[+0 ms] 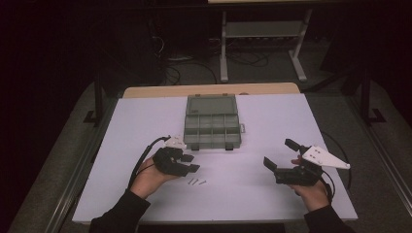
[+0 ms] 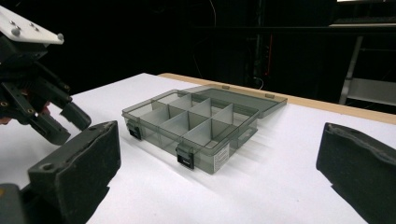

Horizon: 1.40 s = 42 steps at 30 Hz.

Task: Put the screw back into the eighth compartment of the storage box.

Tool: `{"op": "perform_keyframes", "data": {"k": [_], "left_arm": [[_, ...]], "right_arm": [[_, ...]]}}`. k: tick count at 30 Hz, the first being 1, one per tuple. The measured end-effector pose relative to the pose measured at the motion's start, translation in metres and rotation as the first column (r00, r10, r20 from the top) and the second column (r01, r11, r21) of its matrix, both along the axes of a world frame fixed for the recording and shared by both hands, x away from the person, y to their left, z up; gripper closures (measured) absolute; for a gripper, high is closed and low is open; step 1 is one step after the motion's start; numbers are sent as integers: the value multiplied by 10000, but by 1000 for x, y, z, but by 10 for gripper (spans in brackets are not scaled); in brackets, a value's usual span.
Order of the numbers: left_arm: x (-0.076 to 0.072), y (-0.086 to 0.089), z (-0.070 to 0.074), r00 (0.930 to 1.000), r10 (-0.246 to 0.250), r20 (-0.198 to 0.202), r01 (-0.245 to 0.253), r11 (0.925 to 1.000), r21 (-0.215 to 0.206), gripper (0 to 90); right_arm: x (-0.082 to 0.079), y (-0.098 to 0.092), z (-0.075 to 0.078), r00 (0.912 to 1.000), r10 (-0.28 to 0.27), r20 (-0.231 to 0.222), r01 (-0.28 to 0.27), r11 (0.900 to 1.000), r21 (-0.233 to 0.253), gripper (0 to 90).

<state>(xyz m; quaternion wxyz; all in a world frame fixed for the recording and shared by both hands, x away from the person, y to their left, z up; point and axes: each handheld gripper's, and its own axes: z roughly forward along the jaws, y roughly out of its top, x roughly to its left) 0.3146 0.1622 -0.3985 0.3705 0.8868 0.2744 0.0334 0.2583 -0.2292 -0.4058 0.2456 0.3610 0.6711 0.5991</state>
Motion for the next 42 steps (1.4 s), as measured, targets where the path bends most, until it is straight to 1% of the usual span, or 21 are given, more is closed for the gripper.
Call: {"op": "perform_keyframes", "data": {"k": [3, 4, 5, 7, 10, 11, 12, 13, 16, 19, 20, 23, 25, 26, 30, 33, 34, 35, 38, 40, 42], "left_arm": [[-1, 0, -3, 9998, 44, -206, -40, 9998, 175, 592], [0, 1, -4, 9997, -66, -244, 76, 9991, 415, 604], [0, 1, -5, 9995, 19, -324, -6, 9992, 409, 613], [0, 1, -6, 9992, -45, -409, 71, 9979, 638, 630], [0, 0, -7, 9985, -24, -540, 66, 9969, 778, 657], [0, 0, -8, 9979, -90, -641, 156, 9945, 1034, 665], [0, 0, -8, 9979, -90, -641, 156, 9945, 1034, 673], [0, -1, -9, 9966, -106, -823, 215, 9909, 1327, 679], [1, -2, -11, 9945, -132, -1044, 298, 9867, 1598, 699], [1, -4, -14, 9922, -125, -1239, 333, 9854, 1671, 718], [-1, -6, -15, 9906, 67, -1367, 138, 9888, 1486, 727], [-1, -7, -17, 9893, 39, -1458, 204, 9861, 1649, 749], [-1, -7, -19, 9894, 53, -1450, 185, 9866, 1623, 759], [-1, -8, -19, 9872, 40, -1593, 248, 9837, 1780, 766], [-2, -9, -21, 9860, 66, -1664, 251, 9819, 1878, 784], [-1, -10, -23, 9848, -25, -1737, 390, 9775, 2073, 799], [-2, -12, -24, 9848, 51, -1737, 317, 9775, 2084, 800], [-1, -12, -24, 9841, -9, -1774, 403, 9750, 2187, 806], [-2, -12, -25, 9844, 29, -1761, 363, 9751, 2189, 812], [-2, -13, -25, 9842, -20, -1768, 435, 9719, 2312, 824], [-2, -13, -25, 9843, -8, -1763, 424, 9718, 2321, 835]], "right_arm": [[0, 0, 0, 10000, -6, 3, 6, 10000, -7, 0], [0, 0, 0, 10000, -8, 4, 8, 10000, -7, 0], [0, 0, 0, 10000, -2, 26, 2, 10000, -6, 0], [0, 0, 0, 10000, -6, 25, 6, 10000, 10, 0], [0, 0, 0, 10000, -5, 18, 5, 10000, 10, 0], [0, 0, 0, 10000, 0, 36, 0, 10000, 6, 0], [0, 0, 0, 10000, 0, 36, 0, 10000, 6, 0], [-1, 0, 0, 10000, -6, -5, 6, 10000, 42, 0], [-1, 0, 0, 10000, -1, 14, 1, 10000, 34, 0], [-1, 0, 1, 10000, 9, 18, -9, 10000, 35, 0], [-1, 0, 1, 10000, 10, 23, -10, 10000, 22, 0], [-1, 0, 1, 10000, 16, 36, -16, 10000, 18, 0], [-1, 0, 1, 10000, 21, 39, -21, 10000, 18, 0], [-1, 0, 1, 10000, 16, 39, -16, 10000, 18, 0], [-1, 0, 1, 10000, 13, 25, -13, 10000, 24, 0], [-1, 0, 1, 10000, 19, 47, -19, 10000, -2, 0], [-1, 0, 1, 10000, 21, 41, -21, 10000, 1, 0], [-1, 0, 1, 10000, 19, 32, -19, 10000, 3, 0], [-1, 0, 1, 10000, 1, 25, -1, 10000, 27, 0], [-1, 0, 1, 10000, -2, 23, 2, 10000, 26, 0], [-1, 0, 1, 10000, -3, 29, 2, 10000, 29, 0]]}}
